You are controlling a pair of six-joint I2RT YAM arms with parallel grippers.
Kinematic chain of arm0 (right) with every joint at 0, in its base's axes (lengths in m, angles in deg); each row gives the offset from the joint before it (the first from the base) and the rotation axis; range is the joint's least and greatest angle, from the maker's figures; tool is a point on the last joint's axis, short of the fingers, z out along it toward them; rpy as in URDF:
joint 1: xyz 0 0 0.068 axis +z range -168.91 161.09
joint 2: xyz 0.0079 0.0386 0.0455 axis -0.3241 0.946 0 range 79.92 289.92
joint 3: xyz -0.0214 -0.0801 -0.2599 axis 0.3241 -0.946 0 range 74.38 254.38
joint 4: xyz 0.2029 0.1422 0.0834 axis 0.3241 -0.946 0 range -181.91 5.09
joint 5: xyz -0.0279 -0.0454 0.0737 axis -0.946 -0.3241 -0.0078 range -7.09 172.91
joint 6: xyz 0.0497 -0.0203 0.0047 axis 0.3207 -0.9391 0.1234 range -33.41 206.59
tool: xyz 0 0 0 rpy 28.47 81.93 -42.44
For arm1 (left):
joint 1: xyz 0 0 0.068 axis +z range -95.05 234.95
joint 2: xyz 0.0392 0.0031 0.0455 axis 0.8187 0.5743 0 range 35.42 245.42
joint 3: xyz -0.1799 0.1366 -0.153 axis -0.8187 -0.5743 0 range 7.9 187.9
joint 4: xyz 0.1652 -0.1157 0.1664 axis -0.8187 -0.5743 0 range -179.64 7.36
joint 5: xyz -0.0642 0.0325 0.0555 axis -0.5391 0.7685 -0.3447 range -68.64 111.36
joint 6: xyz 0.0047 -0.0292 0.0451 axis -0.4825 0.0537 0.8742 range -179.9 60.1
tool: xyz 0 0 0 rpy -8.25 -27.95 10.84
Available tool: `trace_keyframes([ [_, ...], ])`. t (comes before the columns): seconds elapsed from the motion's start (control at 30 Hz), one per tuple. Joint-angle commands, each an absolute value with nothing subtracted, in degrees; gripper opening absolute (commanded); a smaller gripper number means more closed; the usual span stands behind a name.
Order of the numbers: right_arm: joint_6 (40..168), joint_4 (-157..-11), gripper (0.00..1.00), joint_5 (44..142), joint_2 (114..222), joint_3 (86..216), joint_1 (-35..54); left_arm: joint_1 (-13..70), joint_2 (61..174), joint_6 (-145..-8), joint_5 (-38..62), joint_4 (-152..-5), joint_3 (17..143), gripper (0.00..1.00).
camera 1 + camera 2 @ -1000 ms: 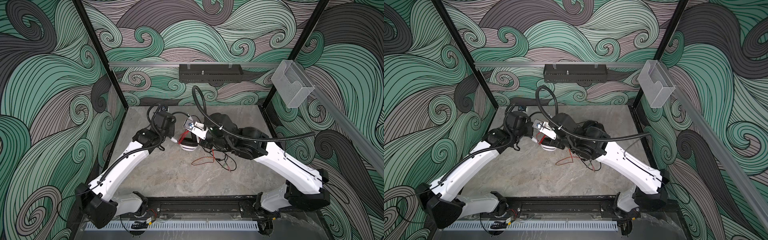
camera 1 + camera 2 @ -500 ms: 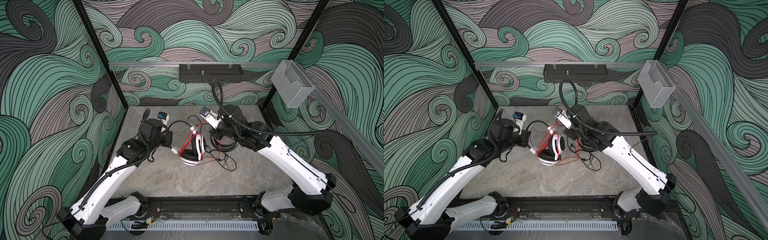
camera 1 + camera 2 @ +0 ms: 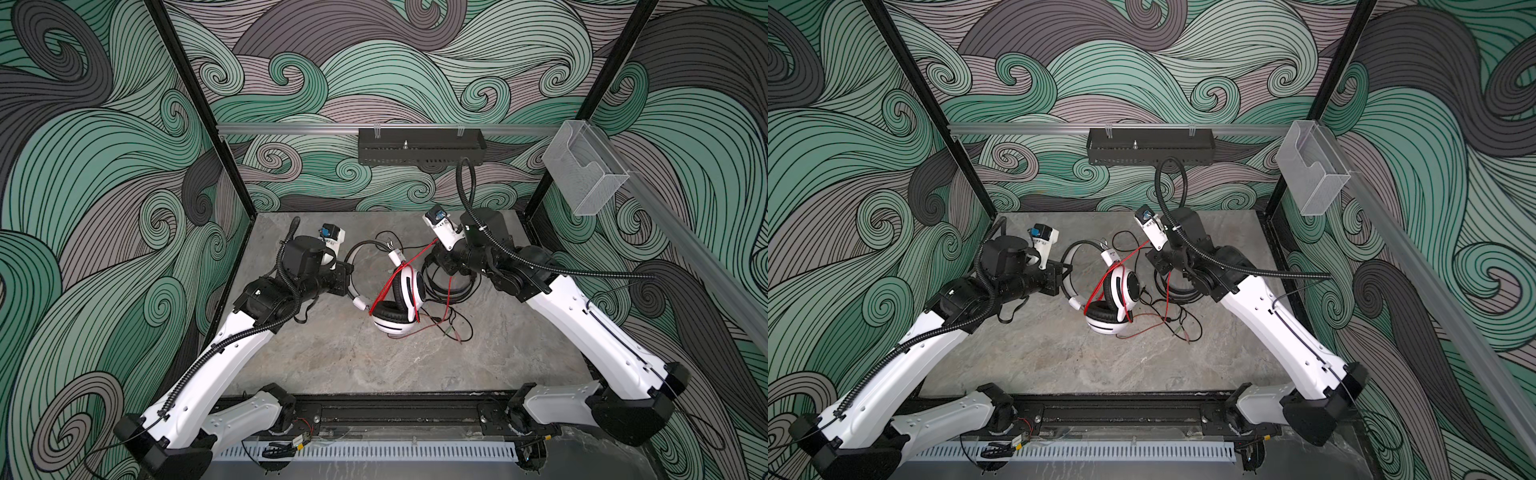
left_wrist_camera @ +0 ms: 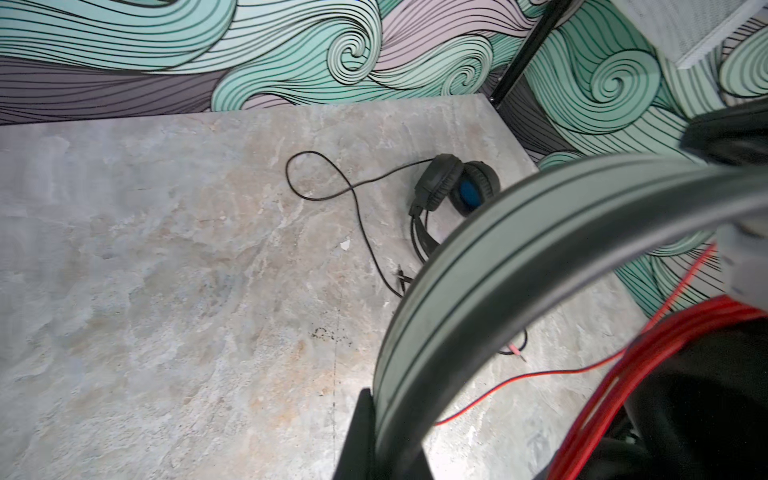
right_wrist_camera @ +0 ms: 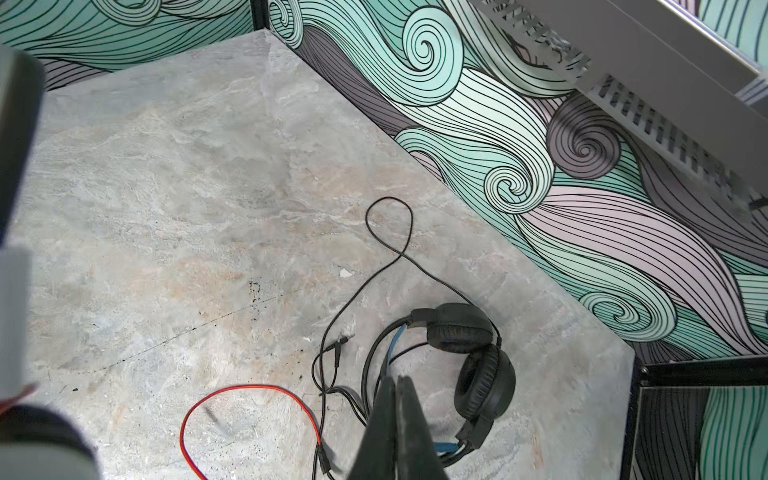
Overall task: Wrap the headphones
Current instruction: 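Lower headphones with left gripper while right gripper wraps cable over headband, then raise headphones with left gripper while right gripper pulls red cable taut below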
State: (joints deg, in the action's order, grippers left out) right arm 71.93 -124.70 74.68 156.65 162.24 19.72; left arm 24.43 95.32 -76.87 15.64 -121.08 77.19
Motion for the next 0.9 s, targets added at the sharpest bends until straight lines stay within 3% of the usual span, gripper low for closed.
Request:
trace_keyframes([
  [0.0, 73.77, -118.9, 0.11, 80.19, 157.09, 160.88, 18.43, 24.28, 94.18, -79.25, 7.53, -117.67, 82.13, 0.0],
  [0.4, 84.65, -94.78, 0.22, 100.19, 151.16, 146.38, 17.05, 24.3, 96.91, -85.05, 3.43, -114.78, 94.89, 0.0],
  [0.63, 98.98, -80.29, 0.27, 106.67, 150.65, 139.88, 13.4, 24.3, 99.17, -93.56, 1.11, -104.34, 98.41, 0.0],
  [0.87, 105.14, -74.37, 0.27, 110.34, 153.28, 136.91, 13.26, 24.36, 103.0, -97.0, 1.32, -101.97, 106.24, 0.0],
])
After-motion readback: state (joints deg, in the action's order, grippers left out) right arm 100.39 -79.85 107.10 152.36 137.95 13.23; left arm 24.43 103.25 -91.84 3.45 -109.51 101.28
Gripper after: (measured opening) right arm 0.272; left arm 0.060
